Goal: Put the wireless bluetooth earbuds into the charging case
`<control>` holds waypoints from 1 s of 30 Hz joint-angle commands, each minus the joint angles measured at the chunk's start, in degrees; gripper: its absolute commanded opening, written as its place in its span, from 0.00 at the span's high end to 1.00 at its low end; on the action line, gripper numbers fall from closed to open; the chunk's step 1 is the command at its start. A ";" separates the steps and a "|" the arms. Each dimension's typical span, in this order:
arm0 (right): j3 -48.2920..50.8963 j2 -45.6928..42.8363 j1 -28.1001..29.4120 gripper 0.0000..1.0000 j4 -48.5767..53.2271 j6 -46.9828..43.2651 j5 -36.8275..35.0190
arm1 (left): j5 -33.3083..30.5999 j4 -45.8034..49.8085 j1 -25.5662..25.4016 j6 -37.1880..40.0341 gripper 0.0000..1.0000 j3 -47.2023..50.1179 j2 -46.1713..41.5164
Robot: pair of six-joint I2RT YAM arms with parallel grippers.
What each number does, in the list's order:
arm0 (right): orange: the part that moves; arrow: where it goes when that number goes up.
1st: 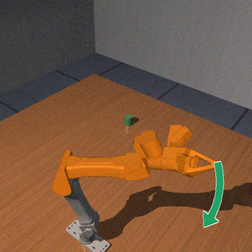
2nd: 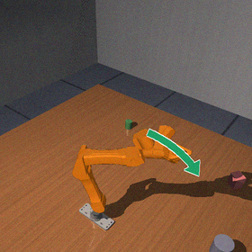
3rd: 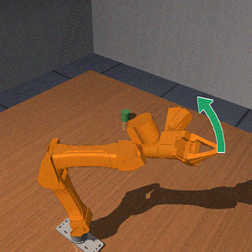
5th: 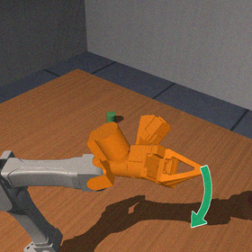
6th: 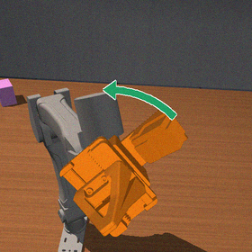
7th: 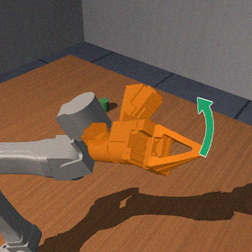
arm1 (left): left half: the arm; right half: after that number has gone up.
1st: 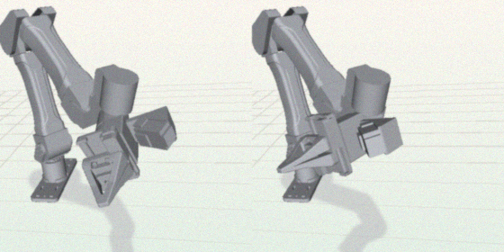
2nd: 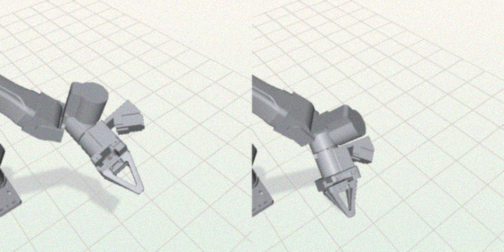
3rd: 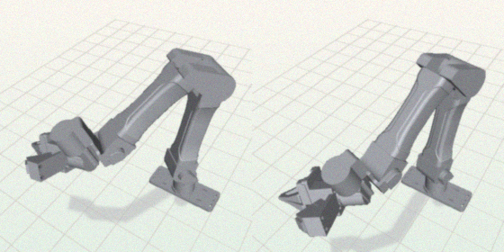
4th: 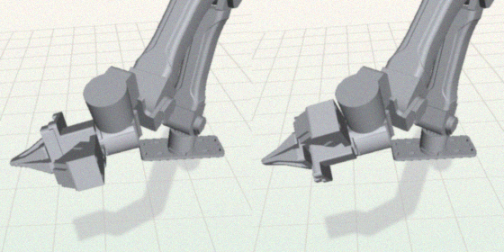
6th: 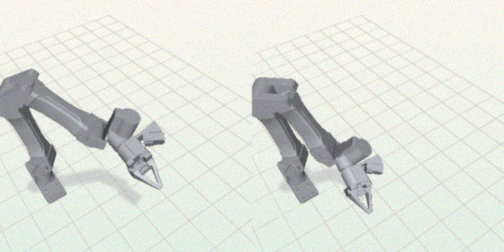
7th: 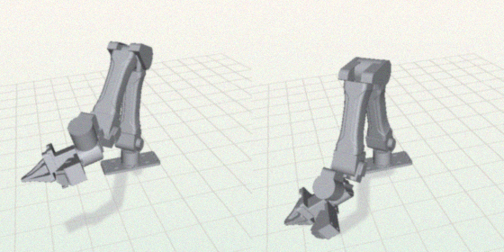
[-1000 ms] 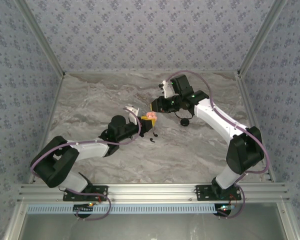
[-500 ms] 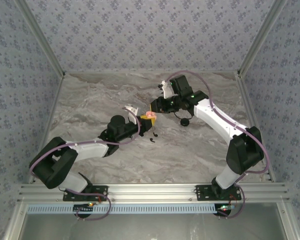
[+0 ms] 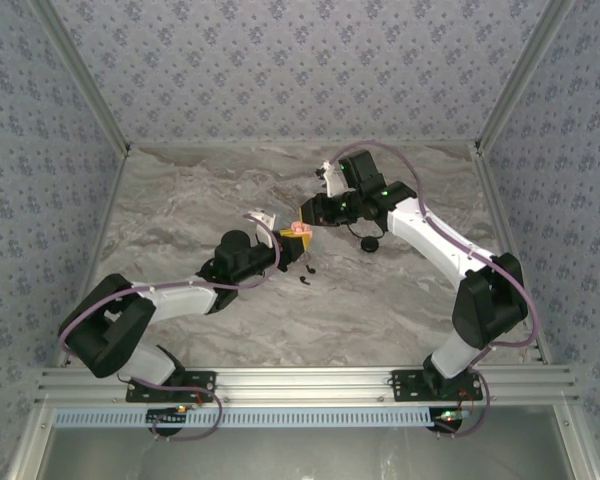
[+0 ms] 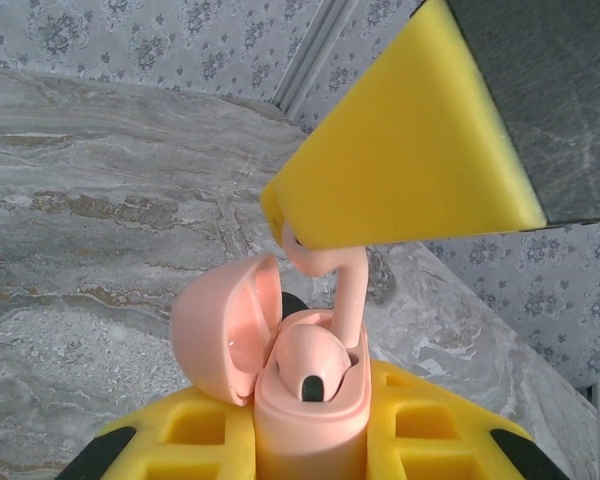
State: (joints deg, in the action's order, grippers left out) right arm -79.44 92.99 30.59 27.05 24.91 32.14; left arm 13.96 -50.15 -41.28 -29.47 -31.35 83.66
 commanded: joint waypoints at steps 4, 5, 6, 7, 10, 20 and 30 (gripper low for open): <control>0.08 -1.43 0.87 0.79 0.32 1.01 -0.50 | -1.39 -2.85 -0.29 -0.24 0.95 -2.17 -2.23; 0.07 -1.41 0.88 0.79 0.52 1.02 -0.63 | -1.39 -2.80 -0.22 -0.05 0.95 -2.23 -2.27; 0.00 -1.41 0.96 0.79 0.63 1.02 -0.72 | -1.31 -2.85 -0.23 0.10 0.95 -2.30 -2.34; 0.07 -1.36 1.01 0.79 0.85 0.99 -1.00 | -1.30 -2.85 -0.24 0.35 0.95 -2.31 -2.48; -0.01 -1.82 1.06 0.80 1.41 0.98 -1.69 | -1.28 -2.34 -0.33 1.28 0.95 -2.48 -2.83; -1.51 -2.72 1.74 0.77 4.97 -0.52 -4.60 | -2.31 -0.69 -0.35 3.49 0.96 -2.56 -4.72; -2.82 -3.56 2.11 0.65 6.94 -1.44 -7.44 | -2.10 0.75 -0.37 4.68 0.95 -2.41 -5.87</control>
State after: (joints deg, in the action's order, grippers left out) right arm -80.16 91.37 32.40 31.27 24.40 26.65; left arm 12.32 -47.77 -41.39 -26.09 -31.97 79.79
